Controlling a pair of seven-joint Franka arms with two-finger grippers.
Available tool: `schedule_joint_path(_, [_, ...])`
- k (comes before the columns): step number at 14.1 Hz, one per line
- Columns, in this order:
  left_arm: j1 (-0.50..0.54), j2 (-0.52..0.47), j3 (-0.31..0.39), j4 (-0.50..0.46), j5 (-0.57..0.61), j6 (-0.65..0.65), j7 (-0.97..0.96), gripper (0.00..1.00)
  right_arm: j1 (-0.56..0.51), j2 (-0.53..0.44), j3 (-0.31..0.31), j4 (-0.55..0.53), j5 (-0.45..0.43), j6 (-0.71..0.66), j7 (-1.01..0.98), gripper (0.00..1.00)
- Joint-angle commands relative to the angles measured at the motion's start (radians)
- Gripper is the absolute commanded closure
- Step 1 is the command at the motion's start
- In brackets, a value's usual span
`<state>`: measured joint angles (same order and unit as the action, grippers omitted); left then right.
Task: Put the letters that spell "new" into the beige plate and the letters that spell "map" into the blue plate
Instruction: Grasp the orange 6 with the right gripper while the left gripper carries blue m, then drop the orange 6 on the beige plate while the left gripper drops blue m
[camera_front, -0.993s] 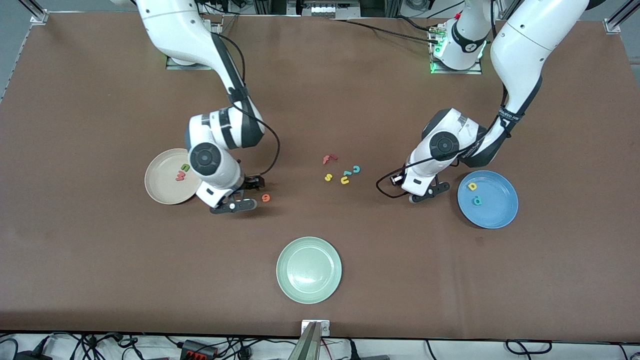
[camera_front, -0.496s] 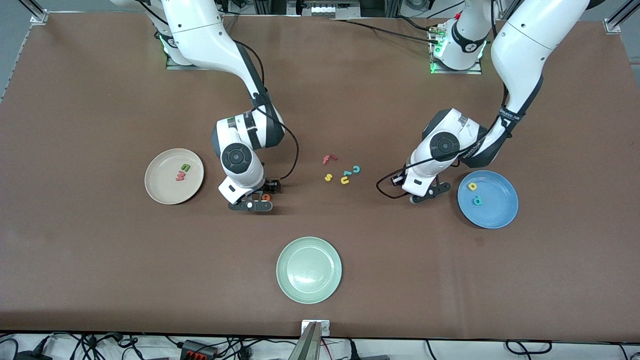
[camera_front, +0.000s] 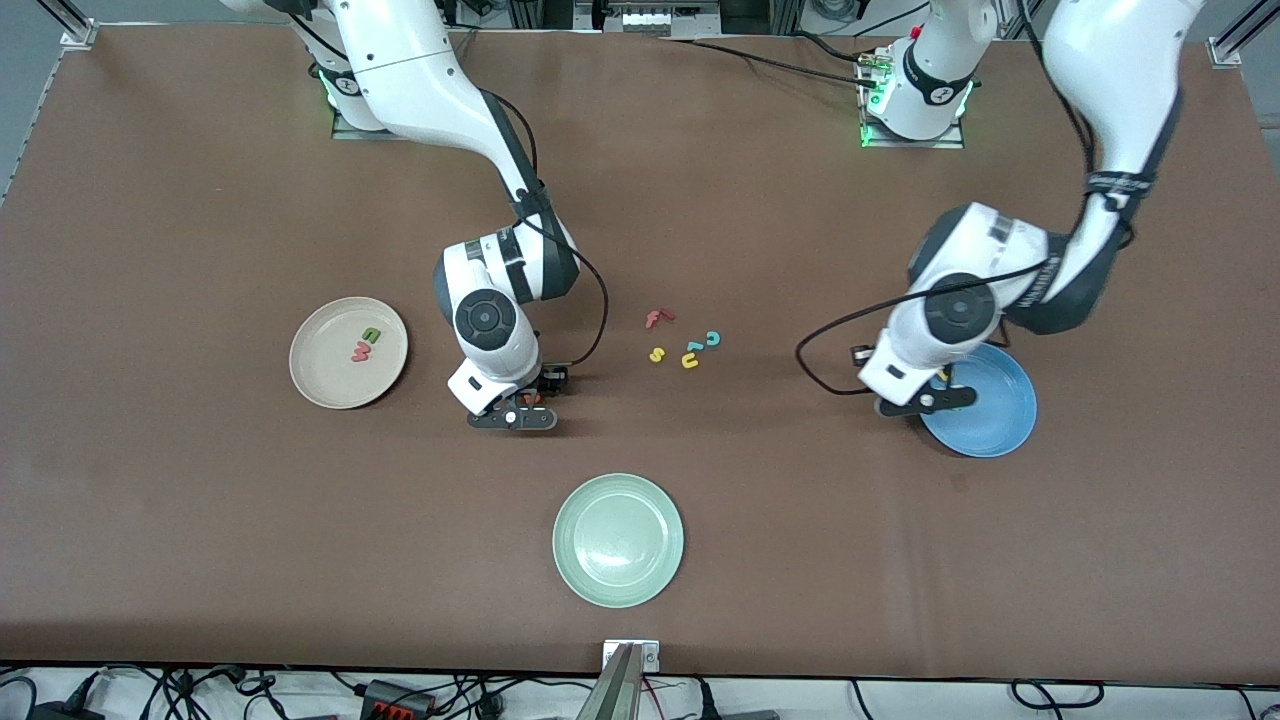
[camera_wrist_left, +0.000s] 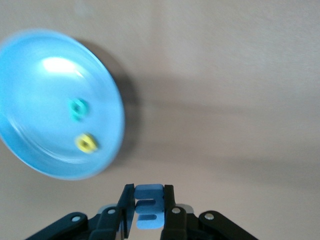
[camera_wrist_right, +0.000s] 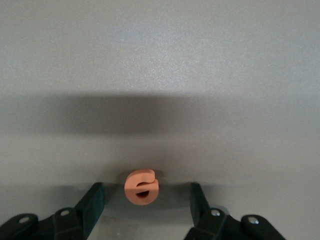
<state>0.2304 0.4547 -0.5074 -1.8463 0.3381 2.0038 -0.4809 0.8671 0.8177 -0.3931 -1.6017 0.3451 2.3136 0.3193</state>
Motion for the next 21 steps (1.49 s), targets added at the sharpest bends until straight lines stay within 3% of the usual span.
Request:
schedule_joint_path(1, [0.114, 0.016, -0.011, 0.012, 0.018, -0.002, 0.302, 0.99, 0.007, 0.021, -0.007, 0.023, 0.018, 0.001, 0.010, 0.35])
schedule_joint_path(4, [0.174, 0.073, 0.006, -0.007, 0.019, 0.071, 0.444, 0.94, 0.006, 0.015, -0.009, 0.023, 0.023, -0.005, 0.003, 0.70])
schedule_joint_path(7, [0.253, 0.125, 0.009, -0.048, 0.094, 0.194, 0.510, 0.94, 0.006, 0.011, -0.009, 0.020, 0.025, -0.011, -0.003, 0.82])
schedule_joint_path(8, [0.259, 0.128, 0.009, -0.048, 0.104, 0.194, 0.516, 0.76, 0.000, 0.000, -0.009, 0.020, 0.023, -0.032, -0.008, 0.85])
schedule_joint_path(9, [0.259, 0.128, 0.009, -0.048, 0.104, 0.194, 0.521, 0.01, -0.003, -0.012, -0.012, 0.022, 0.023, -0.064, -0.011, 0.85])
schedule_joint_path(12, [0.254, 0.099, -0.016, -0.031, 0.104, 0.138, 0.521, 0.00, -0.023, -0.083, -0.038, 0.017, 0.017, -0.173, -0.031, 0.85])
schedule_joint_path(14, [0.257, 0.049, -0.060, -0.011, 0.102, 0.107, 0.513, 0.00, -0.019, -0.127, -0.134, -0.029, 0.009, -0.296, -0.125, 0.85])
schedule_joint_path(16, [0.256, 0.001, -0.108, 0.054, 0.088, 0.057, 0.501, 0.00, -0.014, -0.205, -0.206, -0.157, 0.009, -0.298, -0.231, 0.85])
schedule_joint_path(18, [0.259, -0.001, -0.161, 0.171, 0.087, -0.070, 0.501, 0.00, -0.019, -0.262, -0.260, -0.266, 0.009, -0.295, -0.333, 0.85])
schedule_joint_path(21, [0.289, -0.028, -0.262, 0.335, 0.036, -0.374, 0.512, 0.00, -0.026, -0.270, -0.341, -0.335, 0.009, -0.301, -0.469, 0.85])
